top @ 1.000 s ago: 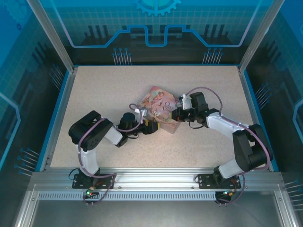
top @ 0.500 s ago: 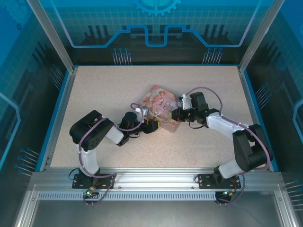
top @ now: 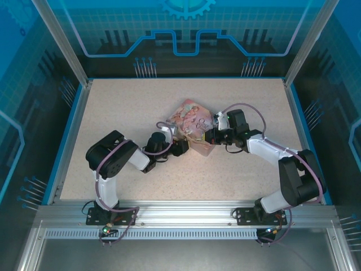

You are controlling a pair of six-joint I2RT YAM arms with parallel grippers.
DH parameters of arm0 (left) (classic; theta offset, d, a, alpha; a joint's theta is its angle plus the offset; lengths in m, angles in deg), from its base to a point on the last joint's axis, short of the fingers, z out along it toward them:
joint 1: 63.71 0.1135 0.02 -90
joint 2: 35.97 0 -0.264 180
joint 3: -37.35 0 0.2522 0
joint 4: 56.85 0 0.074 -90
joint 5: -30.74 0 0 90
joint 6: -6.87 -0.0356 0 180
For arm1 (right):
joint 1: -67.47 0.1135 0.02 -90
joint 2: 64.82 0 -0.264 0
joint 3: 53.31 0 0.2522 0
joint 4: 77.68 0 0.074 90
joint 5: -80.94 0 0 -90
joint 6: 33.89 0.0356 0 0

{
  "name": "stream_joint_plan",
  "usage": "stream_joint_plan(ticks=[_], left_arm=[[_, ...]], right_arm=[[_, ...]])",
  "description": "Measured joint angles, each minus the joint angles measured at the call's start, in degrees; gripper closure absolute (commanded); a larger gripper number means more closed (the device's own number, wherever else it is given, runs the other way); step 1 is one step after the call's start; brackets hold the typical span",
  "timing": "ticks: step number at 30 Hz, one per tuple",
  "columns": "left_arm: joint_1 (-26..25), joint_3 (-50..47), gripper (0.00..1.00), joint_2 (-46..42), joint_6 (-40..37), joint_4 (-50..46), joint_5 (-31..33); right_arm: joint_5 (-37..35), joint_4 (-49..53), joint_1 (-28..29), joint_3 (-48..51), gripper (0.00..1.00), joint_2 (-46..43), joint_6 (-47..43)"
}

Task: Unlock a padlock with a key

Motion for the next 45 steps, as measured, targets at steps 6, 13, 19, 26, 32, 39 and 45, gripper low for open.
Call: stream_joint_plan(ticks=[6,13,19,26,32,39,45], left_arm=[[-0.3,0.8,0.66,0.3,-1.0,-0.2,0.8],[-0.5,1.6,0.73,0.3,-1.9,-1.0,1.2],[-0.8,2.7,0.75,-1.4,-1.7,-5.6,1.9],[-1.5,7.2,0.85,-8.3,5.7,-22.9,3.7],[-2.1,13.0,0.89,-12.7,15.7,-33.9,3.6],[-3.2,16.1,0.93,-13.6,26.4,-37.1,1.1],[-4.2,16.6,0.94,-14.1,31.0,-39.3,-0.3]], right_arm=[[0.0,-0.1,0.0,0.0,1.00,-0.2,0.0],[0.0,0.0,0.0,0.0,1.00,-2.2,-0.1],[-0.1,1.0,-0.3,0.0,1.00,-6.3,-0.9],[-1.5,8.0,-1.1,0.4,1.00,-15.0,-4.7],[-2.8,13.3,-1.0,5.7,1.00,-24.6,-8.5],[-5.2,15.8,3.3,12.5,1.00,-26.2,-9.7],[-8.4,15.6,5.0,12.6,1.00,-25.6,-12.2]])
